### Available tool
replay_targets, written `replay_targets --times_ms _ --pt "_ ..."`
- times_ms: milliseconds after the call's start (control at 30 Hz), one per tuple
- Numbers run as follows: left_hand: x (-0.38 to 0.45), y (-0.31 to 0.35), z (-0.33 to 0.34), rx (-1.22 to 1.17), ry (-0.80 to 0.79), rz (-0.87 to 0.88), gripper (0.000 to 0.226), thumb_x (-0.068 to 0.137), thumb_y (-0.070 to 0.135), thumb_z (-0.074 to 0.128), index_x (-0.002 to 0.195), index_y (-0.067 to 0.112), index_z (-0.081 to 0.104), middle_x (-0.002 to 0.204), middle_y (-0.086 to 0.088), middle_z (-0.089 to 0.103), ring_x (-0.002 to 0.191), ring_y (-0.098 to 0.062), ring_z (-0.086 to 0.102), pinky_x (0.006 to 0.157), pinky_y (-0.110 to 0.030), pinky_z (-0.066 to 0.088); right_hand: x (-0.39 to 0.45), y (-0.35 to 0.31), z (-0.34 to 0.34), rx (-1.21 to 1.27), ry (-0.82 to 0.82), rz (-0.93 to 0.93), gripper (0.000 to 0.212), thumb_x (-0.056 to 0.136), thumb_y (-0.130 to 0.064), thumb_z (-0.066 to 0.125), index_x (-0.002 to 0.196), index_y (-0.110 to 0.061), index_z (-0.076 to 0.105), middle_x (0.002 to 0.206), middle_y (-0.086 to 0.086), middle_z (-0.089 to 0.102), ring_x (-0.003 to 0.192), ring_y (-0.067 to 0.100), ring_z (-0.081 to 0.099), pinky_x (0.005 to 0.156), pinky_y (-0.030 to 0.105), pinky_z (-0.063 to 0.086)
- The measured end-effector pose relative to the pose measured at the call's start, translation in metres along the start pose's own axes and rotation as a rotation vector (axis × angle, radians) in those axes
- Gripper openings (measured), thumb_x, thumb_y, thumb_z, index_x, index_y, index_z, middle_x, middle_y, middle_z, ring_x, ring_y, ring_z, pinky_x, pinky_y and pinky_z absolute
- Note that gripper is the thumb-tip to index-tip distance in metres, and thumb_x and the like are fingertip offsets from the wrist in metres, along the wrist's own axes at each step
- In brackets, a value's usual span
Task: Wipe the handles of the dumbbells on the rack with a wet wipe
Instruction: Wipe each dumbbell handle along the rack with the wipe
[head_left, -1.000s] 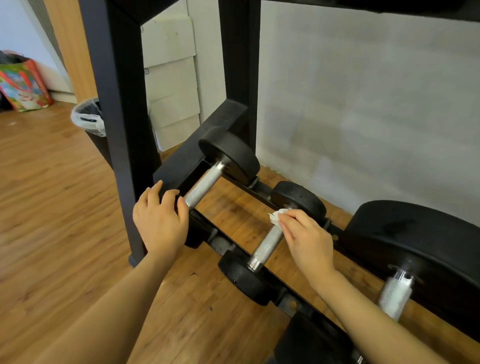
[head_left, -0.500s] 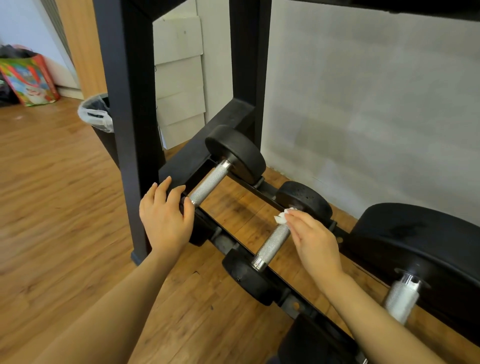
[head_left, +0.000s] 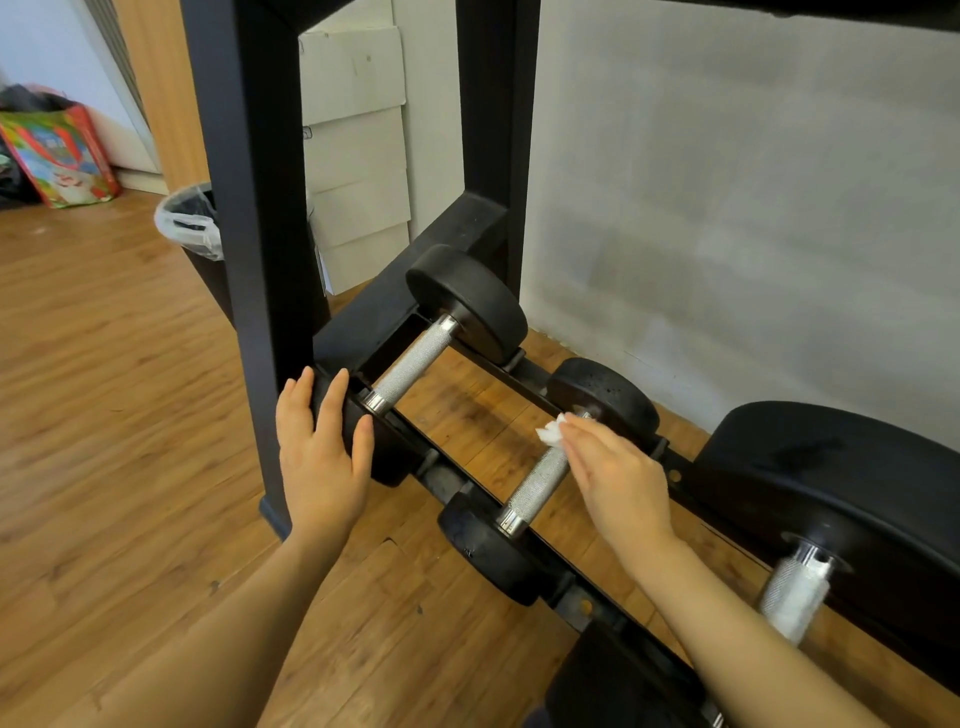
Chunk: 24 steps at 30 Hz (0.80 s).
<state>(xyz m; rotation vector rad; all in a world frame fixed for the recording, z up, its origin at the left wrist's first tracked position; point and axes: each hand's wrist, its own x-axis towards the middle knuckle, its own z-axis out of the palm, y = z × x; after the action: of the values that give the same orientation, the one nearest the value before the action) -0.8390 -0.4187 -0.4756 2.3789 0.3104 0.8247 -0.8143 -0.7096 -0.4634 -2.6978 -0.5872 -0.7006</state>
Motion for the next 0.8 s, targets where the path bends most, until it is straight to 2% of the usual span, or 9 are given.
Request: replay_targets --times_ms 67,200,333,467,567,633,700,800 --pt "0.0 0.001 -0.001 0.002 -0.003 -0.006 0.051 0.099 0.024 0.053 0.148 0.017 0.041 0.159 -0.01 0.024 0.15 -0.026 0.011 0.118 -0.038 0.011 0.001 0.001 -0.002 0.0 0.029 0.057 0.037 0.078 -0.011 0.077 0.115 -0.007 0.069 0.111 0.007 0.071 0.093 0.02 0.071 0.066 0.035 0.061" --pt "-0.001 0.003 -0.002 0.01 -0.007 -0.007 0.05 0.099 0.024 0.052 0.148 0.018 0.041 0.159 -0.009 0.025 0.15 -0.026 0.012 0.117 -0.038 0.011 -0.004 -0.008 0.002 -0.034 -0.032 -0.078 0.042 0.074 -0.011 0.08 0.115 -0.009 0.068 0.113 0.005 0.07 0.088 0.016 0.071 0.063 0.028 0.06" --pt "0.0 0.003 -0.003 0.025 -0.016 -0.01 0.05 0.099 0.025 0.052 0.148 0.018 0.04 0.159 -0.01 0.025 0.15 -0.026 0.013 0.117 -0.04 0.013 0.0 -0.001 -0.003 -0.013 0.025 0.059 0.037 0.079 -0.013 0.077 0.115 -0.008 0.068 0.11 0.005 0.071 0.085 0.017 0.072 0.061 0.029 0.06" --pt "0.0 0.003 -0.003 0.033 -0.015 0.0 0.051 0.1 0.025 0.053 0.148 0.018 0.04 0.159 -0.01 0.025 0.15 -0.026 0.013 0.117 -0.042 0.015 -0.005 -0.01 0.001 -0.031 -0.018 -0.059 0.041 0.075 -0.012 0.08 0.115 -0.011 0.069 0.112 0.002 0.071 0.084 0.015 0.071 0.062 0.026 0.06" --pt "-0.001 0.003 -0.003 0.03 -0.011 0.002 0.05 0.1 0.025 0.052 0.148 0.018 0.04 0.159 -0.01 0.025 0.15 -0.026 0.012 0.116 -0.042 0.014 -0.002 -0.003 -0.004 0.001 0.007 0.037 0.037 0.078 -0.014 0.078 0.114 -0.01 0.069 0.111 0.003 0.071 0.083 0.016 0.072 0.06 0.029 0.06" --pt "0.0 0.003 -0.002 0.035 -0.008 0.006 0.05 0.1 0.024 0.053 0.148 0.017 0.04 0.159 -0.01 0.025 0.15 -0.027 0.012 0.117 -0.042 0.014 -0.002 -0.003 -0.004 0.0 -0.006 0.052 0.041 0.077 -0.013 0.078 0.117 -0.011 0.068 0.113 0.002 0.07 0.084 0.015 0.071 0.063 0.028 0.06" --pt "0.0 0.002 -0.002 0.034 0.0 0.017 0.05 0.1 0.022 0.054 0.147 0.016 0.041 0.158 -0.012 0.026 0.15 -0.028 0.014 0.117 -0.043 0.015 -0.006 -0.01 0.0 -0.013 -0.07 -0.034 0.048 0.073 -0.01 0.081 0.118 -0.012 0.067 0.117 0.001 0.069 0.086 0.014 0.071 0.064 0.026 0.06" --pt "0.0 0.0 -0.001 0.029 0.005 0.023 0.049 0.1 0.028 0.049 0.147 0.016 0.042 0.158 -0.013 0.027 0.149 -0.029 0.015 0.117 -0.043 0.016 -0.003 -0.008 0.0 -0.037 -0.099 -0.038 0.053 0.069 -0.01 0.085 0.118 -0.013 0.067 0.117 0.0 0.068 0.08 0.013 0.071 0.057 0.025 0.059"
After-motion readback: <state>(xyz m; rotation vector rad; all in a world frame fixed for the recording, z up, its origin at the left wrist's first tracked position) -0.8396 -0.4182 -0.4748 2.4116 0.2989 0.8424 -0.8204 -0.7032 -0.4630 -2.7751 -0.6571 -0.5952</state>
